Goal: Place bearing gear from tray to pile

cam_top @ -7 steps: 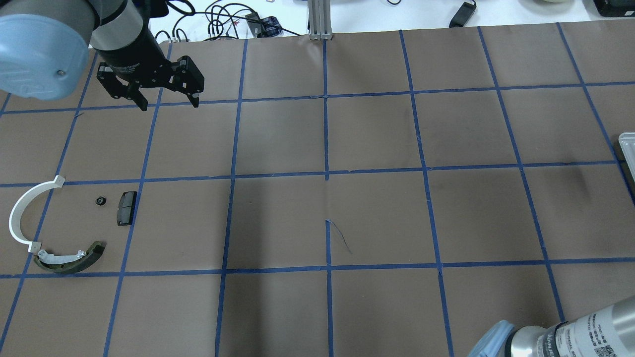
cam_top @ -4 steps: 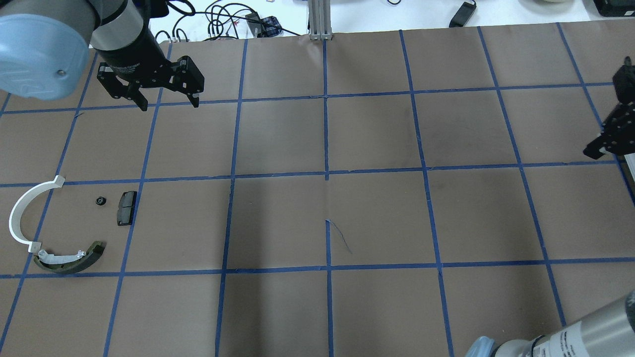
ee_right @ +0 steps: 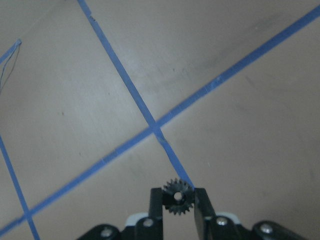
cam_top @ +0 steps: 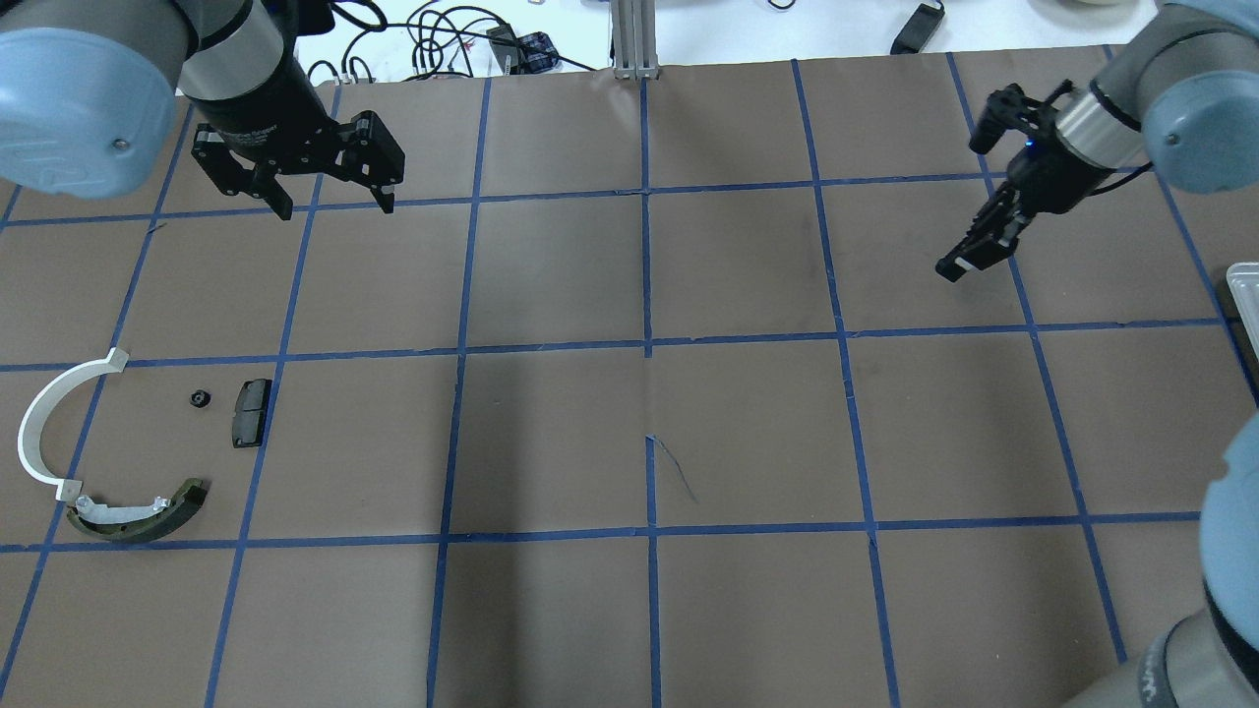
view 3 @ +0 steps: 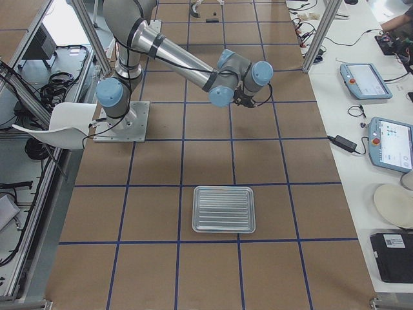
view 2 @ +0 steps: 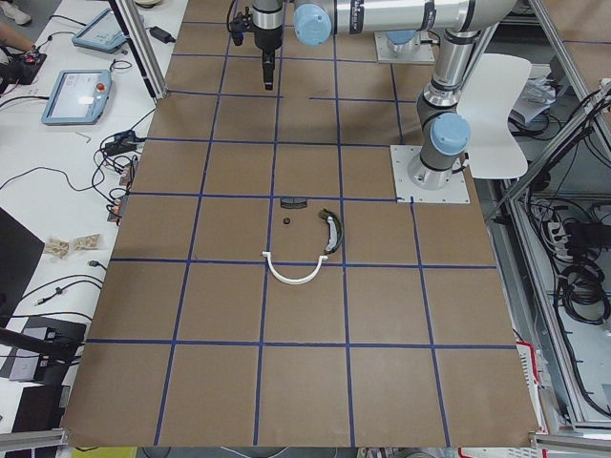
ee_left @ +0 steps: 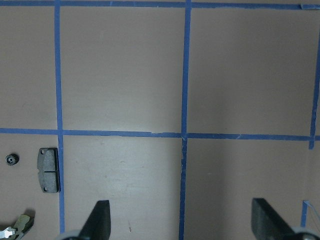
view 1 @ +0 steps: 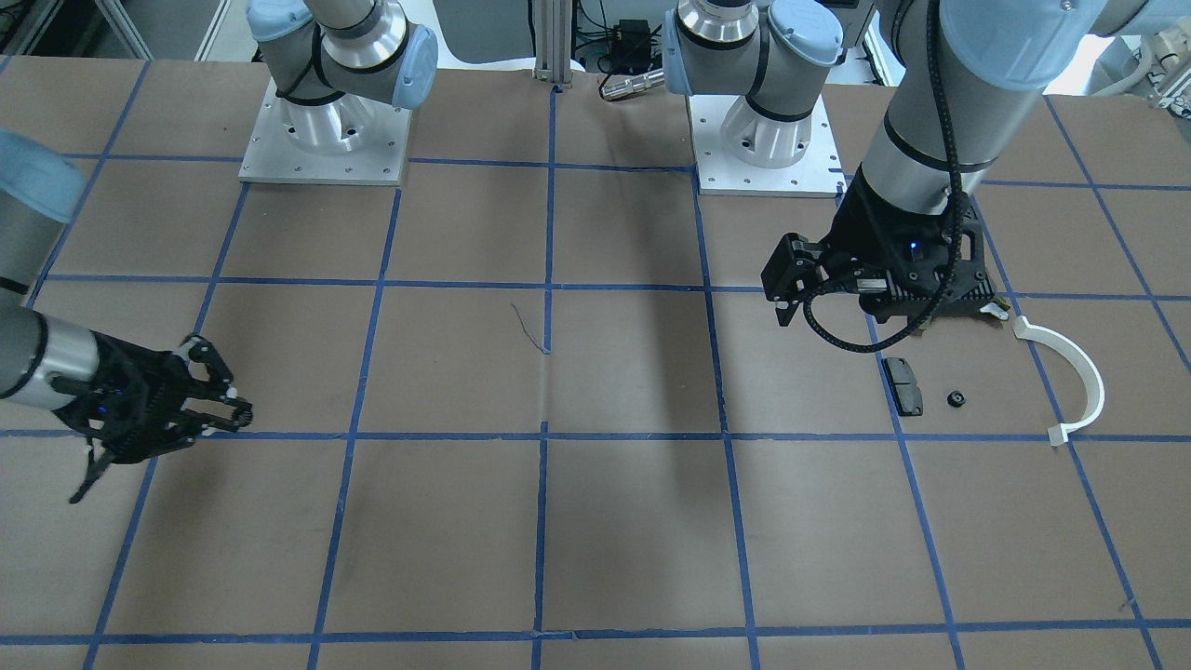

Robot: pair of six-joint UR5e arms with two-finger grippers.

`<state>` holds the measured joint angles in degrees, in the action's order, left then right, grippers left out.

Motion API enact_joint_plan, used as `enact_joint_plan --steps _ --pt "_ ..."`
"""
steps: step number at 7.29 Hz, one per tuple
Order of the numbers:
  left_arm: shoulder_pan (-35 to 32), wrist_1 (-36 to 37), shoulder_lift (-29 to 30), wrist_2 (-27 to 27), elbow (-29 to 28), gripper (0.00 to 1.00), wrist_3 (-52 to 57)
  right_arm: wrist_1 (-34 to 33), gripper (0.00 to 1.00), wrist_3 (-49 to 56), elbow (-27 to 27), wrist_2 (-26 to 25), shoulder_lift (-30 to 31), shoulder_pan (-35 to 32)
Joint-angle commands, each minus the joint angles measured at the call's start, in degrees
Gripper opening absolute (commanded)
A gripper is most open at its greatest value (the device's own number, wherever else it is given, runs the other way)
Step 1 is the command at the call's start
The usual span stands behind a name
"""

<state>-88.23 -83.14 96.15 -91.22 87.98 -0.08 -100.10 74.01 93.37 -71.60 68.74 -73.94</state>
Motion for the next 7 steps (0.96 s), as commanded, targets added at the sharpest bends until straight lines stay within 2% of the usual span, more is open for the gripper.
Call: enact_joint_plan --steps 1,5,7 --pt "0.42 0.00 0.00 -0.01 0.00 1.00 0.35 -7.69 0.00 -17.68 0.58 2.07 -0.53 -11.62" --pt "0.78 0.00 -0.35 0.26 -0.62 1.00 0.44 -30.87 0.00 -44.51 11.90 2.08 -1.58 -27.46" --pt "0.69 0.00 -0.35 0.17 -0.09 1.00 0.44 -33.40 0.00 -52.89 13.68 1.99 -2.11 -31.17"
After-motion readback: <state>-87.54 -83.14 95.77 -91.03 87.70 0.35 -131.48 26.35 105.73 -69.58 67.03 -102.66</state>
